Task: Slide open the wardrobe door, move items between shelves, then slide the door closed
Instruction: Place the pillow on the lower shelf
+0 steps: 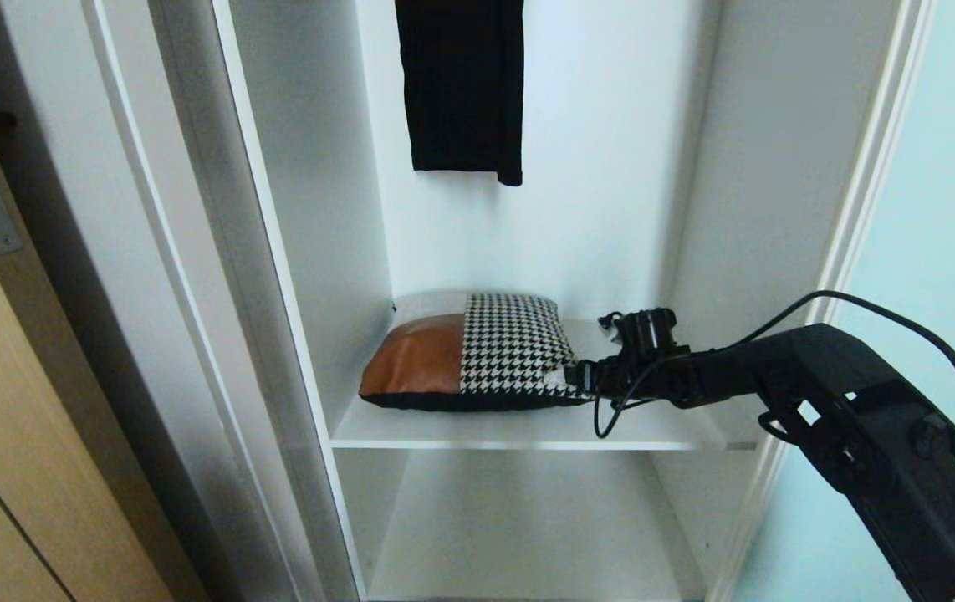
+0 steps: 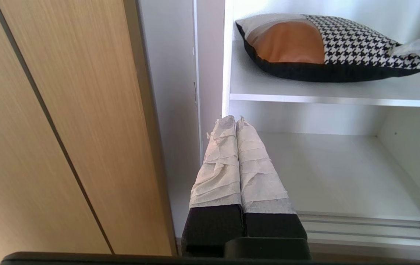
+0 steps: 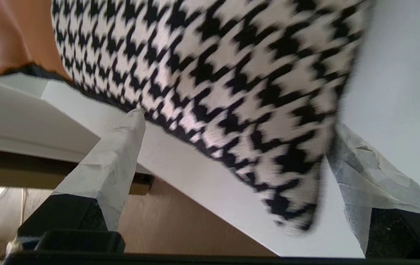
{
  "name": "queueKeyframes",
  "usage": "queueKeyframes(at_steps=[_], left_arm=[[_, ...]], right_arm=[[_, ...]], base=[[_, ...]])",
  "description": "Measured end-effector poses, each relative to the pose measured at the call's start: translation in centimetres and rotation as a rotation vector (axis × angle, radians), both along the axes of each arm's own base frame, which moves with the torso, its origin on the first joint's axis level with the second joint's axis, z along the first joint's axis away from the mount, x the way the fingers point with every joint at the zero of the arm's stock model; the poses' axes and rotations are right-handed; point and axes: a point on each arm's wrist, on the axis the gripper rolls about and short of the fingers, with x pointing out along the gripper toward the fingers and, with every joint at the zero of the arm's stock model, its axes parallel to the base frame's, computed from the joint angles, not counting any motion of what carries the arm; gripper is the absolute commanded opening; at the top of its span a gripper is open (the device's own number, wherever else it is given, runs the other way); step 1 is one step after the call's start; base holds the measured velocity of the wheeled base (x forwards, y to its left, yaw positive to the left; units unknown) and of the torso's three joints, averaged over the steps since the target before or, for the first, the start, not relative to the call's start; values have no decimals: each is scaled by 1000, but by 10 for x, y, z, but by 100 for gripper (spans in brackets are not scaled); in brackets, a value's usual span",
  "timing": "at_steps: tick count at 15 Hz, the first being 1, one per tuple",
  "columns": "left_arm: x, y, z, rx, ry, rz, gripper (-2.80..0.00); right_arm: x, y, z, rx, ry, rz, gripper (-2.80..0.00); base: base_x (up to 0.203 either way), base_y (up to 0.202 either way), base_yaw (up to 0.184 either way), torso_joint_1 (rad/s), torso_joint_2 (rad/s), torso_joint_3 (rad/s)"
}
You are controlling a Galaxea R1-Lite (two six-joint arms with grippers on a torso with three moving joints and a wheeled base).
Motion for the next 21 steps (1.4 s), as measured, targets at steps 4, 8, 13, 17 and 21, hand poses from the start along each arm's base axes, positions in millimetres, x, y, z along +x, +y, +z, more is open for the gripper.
queueKeyframes(at_steps=[4,8,13,17,21], left_arm=[[0,0,0,0,0,0,-280],[0,0,0,0,0,0,-280],[0,0,0,0,0,0,-280],[0,0,0,0,0,0,-280],[0,0,0,0,0,0,-280]], right_arm=[[-2,5,-2,-3,6,10,-280],[-1,6,-2,-1,-8,14,-280],[0,4,-2,-4,-6,6,-280],[0,-7,1,-12,16,-25,-280],[-6,-31,14,-37,53,-91,-280]], base=[[0,0,0,0,0,0],[0,0,0,0,0,0],[0,0,0,0,0,0],[0,0,0,0,0,0],[0,0,0,0,0,0]])
